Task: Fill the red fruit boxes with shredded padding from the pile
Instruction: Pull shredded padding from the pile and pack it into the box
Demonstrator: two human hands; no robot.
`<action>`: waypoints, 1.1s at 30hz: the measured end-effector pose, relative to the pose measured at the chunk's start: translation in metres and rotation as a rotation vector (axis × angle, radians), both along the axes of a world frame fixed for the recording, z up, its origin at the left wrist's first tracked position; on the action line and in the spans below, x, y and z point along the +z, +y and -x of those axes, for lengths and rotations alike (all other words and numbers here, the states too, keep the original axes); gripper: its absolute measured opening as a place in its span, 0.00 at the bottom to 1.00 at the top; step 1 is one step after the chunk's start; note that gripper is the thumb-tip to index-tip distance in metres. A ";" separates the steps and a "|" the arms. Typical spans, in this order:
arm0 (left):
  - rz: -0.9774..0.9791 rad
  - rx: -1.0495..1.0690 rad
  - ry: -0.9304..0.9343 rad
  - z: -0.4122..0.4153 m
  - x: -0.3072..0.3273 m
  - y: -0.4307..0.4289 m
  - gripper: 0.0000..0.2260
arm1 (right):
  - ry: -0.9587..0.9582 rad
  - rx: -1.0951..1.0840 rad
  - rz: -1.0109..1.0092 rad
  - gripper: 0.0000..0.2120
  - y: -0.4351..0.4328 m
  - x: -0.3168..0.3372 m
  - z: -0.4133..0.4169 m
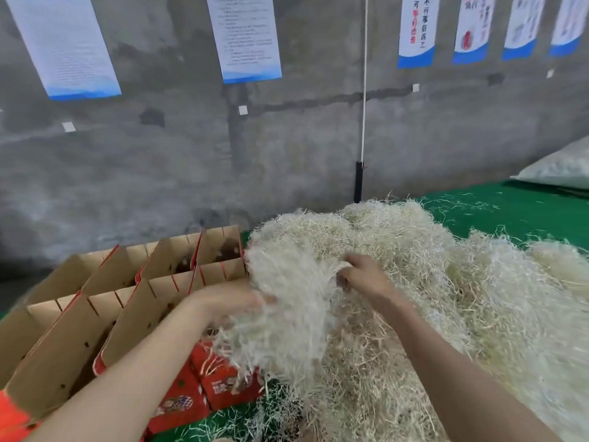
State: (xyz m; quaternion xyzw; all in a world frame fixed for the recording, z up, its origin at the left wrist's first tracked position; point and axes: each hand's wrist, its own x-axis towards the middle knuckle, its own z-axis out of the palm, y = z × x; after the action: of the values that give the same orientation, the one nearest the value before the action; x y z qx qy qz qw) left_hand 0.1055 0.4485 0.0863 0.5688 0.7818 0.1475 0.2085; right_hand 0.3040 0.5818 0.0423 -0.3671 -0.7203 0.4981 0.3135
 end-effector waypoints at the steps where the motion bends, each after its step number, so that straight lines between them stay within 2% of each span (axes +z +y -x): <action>1: 0.092 -0.048 -0.075 -0.010 -0.010 0.007 0.14 | 0.006 -0.005 -0.050 0.07 0.005 0.006 0.000; 2: 0.101 0.036 -0.068 -0.029 -0.014 0.013 0.10 | 0.005 0.009 -0.086 0.07 0.006 0.011 0.000; 3: 0.071 0.062 0.085 -0.033 -0.019 0.024 0.05 | 0.001 0.029 -0.105 0.07 0.008 0.014 -0.001; 4: -0.047 0.136 0.139 -0.035 -0.022 0.032 0.04 | 0.005 0.052 -0.112 0.05 0.008 0.016 -0.004; 5: -0.246 0.197 0.129 -0.037 -0.020 0.037 0.04 | 0.029 0.075 -0.109 0.05 0.009 0.015 -0.008; 7: -0.520 0.398 -0.117 -0.027 -0.014 0.052 0.06 | 0.129 0.099 -0.066 0.06 0.010 0.011 -0.015; 9: -0.690 0.521 -0.310 -0.031 -0.005 0.060 0.09 | 0.174 0.073 -0.055 0.09 0.011 0.003 -0.019; 11: -0.810 0.648 -0.410 -0.035 0.004 0.068 0.10 | 0.067 0.039 -0.126 0.12 0.014 -0.006 -0.020; 13: -0.908 0.766 -0.619 -0.035 0.011 0.075 0.11 | -0.151 0.014 -0.279 0.13 0.017 -0.019 -0.022; 16: -0.931 0.838 -0.823 -0.033 0.010 0.077 0.08 | -0.357 -0.052 -0.432 0.08 0.024 -0.038 -0.026; 19: -0.966 0.822 -1.088 -0.034 0.008 0.071 0.12 | -0.462 -0.092 -0.412 0.07 0.027 -0.055 -0.029; 21: -1.029 0.799 -1.168 -0.038 0.011 0.068 0.14 | -0.512 -0.098 -0.383 0.07 0.026 -0.061 -0.030; 24: -1.011 0.813 -1.179 -0.041 0.016 0.060 0.14 | -0.517 -0.110 -0.358 0.05 0.024 -0.063 -0.030; 27: -1.023 1.031 -1.180 -0.011 0.037 0.052 0.10 | -0.623 -0.154 -0.284 0.13 0.025 -0.084 -0.055; 28: -1.030 1.079 -1.147 0.001 0.048 0.047 0.12 | -0.673 -0.183 -0.213 0.14 0.023 -0.094 -0.066; 30: -1.008 1.003 -1.035 0.013 0.063 0.042 0.15 | -0.656 -0.187 -0.122 0.13 0.018 -0.099 -0.074; 33: -0.885 0.870 -0.982 -0.010 0.059 0.037 0.08 | -0.489 -0.126 -0.278 0.10 0.010 -0.059 -0.046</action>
State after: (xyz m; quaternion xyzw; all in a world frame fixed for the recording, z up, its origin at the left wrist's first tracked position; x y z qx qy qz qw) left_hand 0.1155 0.4854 0.1449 0.1122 0.6213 0.7472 0.2076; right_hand 0.3501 0.5914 -0.0163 -0.4738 -0.8118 0.2708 0.2079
